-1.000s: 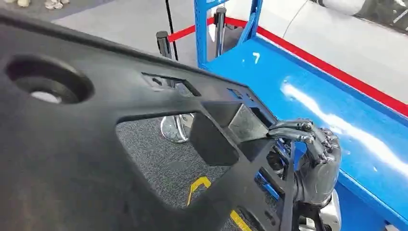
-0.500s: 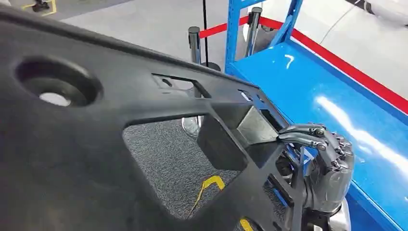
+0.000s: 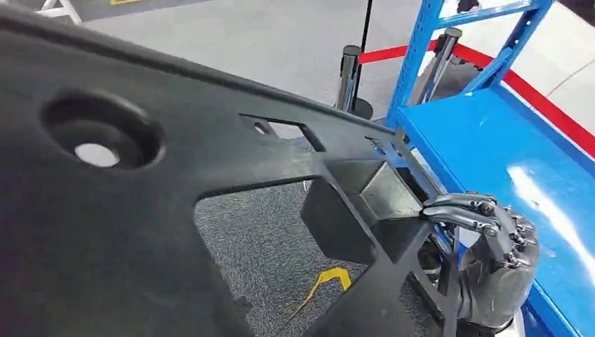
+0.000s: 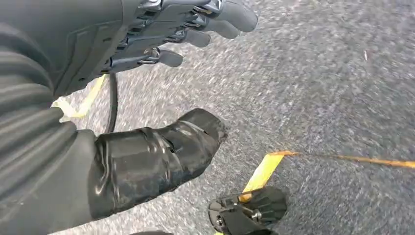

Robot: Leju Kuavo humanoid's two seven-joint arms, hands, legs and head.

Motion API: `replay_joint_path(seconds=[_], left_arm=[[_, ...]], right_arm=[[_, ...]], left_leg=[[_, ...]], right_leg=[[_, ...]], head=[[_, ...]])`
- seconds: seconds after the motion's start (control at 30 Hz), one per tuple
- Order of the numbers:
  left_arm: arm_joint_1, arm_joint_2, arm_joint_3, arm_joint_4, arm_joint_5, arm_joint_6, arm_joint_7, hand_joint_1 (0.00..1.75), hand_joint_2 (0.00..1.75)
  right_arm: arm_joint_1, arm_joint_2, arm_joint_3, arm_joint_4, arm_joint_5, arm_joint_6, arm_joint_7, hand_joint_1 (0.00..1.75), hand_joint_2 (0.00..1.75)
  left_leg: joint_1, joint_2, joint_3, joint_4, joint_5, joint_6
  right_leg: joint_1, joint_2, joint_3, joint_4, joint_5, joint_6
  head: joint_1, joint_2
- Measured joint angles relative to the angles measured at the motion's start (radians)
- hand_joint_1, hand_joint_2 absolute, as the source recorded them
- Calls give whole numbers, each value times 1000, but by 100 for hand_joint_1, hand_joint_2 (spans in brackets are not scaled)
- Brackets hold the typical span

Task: Take the parts from the cabinet and place them on the table.

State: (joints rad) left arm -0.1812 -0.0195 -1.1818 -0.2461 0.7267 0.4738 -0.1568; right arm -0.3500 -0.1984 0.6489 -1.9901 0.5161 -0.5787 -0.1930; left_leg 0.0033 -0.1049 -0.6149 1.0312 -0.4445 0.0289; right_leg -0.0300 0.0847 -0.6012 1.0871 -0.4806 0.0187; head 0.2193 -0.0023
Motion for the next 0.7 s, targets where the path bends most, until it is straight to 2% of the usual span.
replay_joint_path(seconds=[0.03, 0.07, 0.1, 0.13, 0.17, 0.2, 0.23, 0.27, 0.3, 0.33, 0.37, 0.4, 0.43, 0.47, 0.5, 0.53, 0.57, 0.63, 0.67, 0.7], left_arm=[[-1, 2, 0, 0, 7, 3, -5, 0, 175], [4, 2, 0, 0, 12, 5, -11, 0, 175], [13, 2, 0, 0, 16, 5, -18, 0, 175], [22, 2, 0, 0, 18, 6, -20, 0, 175], [28, 3, 0, 0, 19, 6, -21, 0, 175], [34, 2, 0, 0, 19, 6, -23, 0, 175], [34, 1, 0, 0, 19, 6, -23, 0, 175], [33, 0, 0, 0, 19, 6, -24, 0, 175], [33, -1, 0, 0, 18, 10, -28, 0, 175], [33, -1, 0, 0, 18, 12, -31, 0, 175], [32, -1, 0, 0, 18, 13, -33, 0, 175], [32, 0, 0, 0, 15, 13, -32, 0, 175], [29, 0, 0, 0, 7, 13, -27, 0, 175], [23, 1, 0, 0, 3, 11, -24, 0, 175], [15, 1, 0, 0, -2, 10, -21, 0, 175], [8, 1, 0, 0, -5, 8, -18, 0, 175], [3, 1, 0, 0, -6, 7, -16, 0, 175], [5, 2, 0, 0, -13, -1, -10, 0, 175], [6, 2, 0, 0, -16, -5, -5, 0, 175], [9, 0, 0, 0, -23, -10, -3, 0, 175]], right_arm=[[-2, 1, 1, 0, -6, -1, -4, 175, 175], [-2, 1, 1, 0, -14, -3, -5, 175, 175], [-4, 1, 1, 0, -20, -4, -6, 175, 175], [-6, 1, 1, 0, -27, -4, -6, 175, 175], [-8, 1, 1, 0, -32, -4, -6, 175, 175], [-10, 2, 1, -1, -42, -4, -7, 175, 175], [-10, 3, 1, -3, -54, -7, -7, 175, 175], [-9, 3, 1, -3, -75, -8, -11, 175, 175], [-7, 3, 1, -3, -110, -8, -22, 175, 175], [-7, 4, 1, -3, -149, -7, -39, 175, 175], [-7, 4, 1, -3, -187, -6, -51, 175, 175], [-7, 5, 1, -2, -207, -5, -60, 175, 175], [-8, 5, 1, -2, -232, -3, -72, 175, 175], [-8, 6, 1, -2, -246, 1, -79, 175, 175], [-8, 7, 1, -2, -258, 4, -85, 175, 175], [-9, 7, 1, -2, -266, 8, -89, 175, 175], [-9, 7, 1, -2, -275, 12, -92, 175, 175], [-9, 8, 1, 0, -283, 23, -97, 175, 175], [-10, 10, 1, 0, -285, 26, -98, 175, 175], [-11, 10, 2, 2, -286, 31, -98, 175, 175]], left_leg=[[-2, -12, -13, 21, -4, -6], [3, -19, -18, 16, 1, -12], [5, -32, -20, 11, 4, -18], [6, -42, -23, 10, 5, -21], [13, -46, -28, 4, 4, -22], [7, 6, -37, 36, -15, -28], [8, 49, -69, 98, -46, -34], [9, 74, -107, 172, -77, -38], [10, 88, -150, 251, -104, -41], [10, 93, -176, 296, -113, -41], [10, 93, -179, 298, -99, -38], [8, 94, -166, 270, -77, -34], [4, 97, -122, 184, -30, -25], [-5, 113, -70, 91, 12, -16], [-20, 164, -34, 15, 14, -4], [-30, 174, -28, 9, 9, 2], [-32, 160, -27, 5, 12, 8], [-35, 140, -29, -1, 13, 12], [-31, 129, -8, -22, 19, 18], [-23, 119, 4, -38, 26, 21]], right_leg=[[1, 12, 0, -13, 1, -5], [5, -5, -3, -9, 2, -10], [10, -13, -3, -9, 2, -16], [9, -24, -2, -11, 4, -22], [0, -37, 1, -15, 6, -29], [2, -49, 6, -20, 7, -34], [4, -63, 7, -22, 6, -38], [8, -78, 7, -22, 5, -40], [12, -96, 8, -22, 3, -43], [15, -109, 8, -22, 1, -44], [19, -122, 10, -22, -1, -45], [20, -132, 12, -22, -3, -46], [23, -147, 16, -22, -7, -46], [24, -161, 22, -22, -11, -45], [24, -172, 28, -25, -14, -44], [29, -181, 30, -26, -17, -39], [26, -190, 32, -32, -16, -35], [25, -207, 41, -41, -17, -28], [30, -212, 49, -46, -22, -20], [23, -169, 46, -27, -31, -18]], head=[[2, 0], [0, 0], [2, 0], [1, 0], [1, 0], [-1, 0], [-5, 0], [-5, 0], [-7, 0], [-8, 0], [-10, 0], [-12, 0], [-13, 0], [-13, 0], [-12, -1], [-10, -2], [-10, -2], [-10, -3], [-9, -3], [-3, -3]])
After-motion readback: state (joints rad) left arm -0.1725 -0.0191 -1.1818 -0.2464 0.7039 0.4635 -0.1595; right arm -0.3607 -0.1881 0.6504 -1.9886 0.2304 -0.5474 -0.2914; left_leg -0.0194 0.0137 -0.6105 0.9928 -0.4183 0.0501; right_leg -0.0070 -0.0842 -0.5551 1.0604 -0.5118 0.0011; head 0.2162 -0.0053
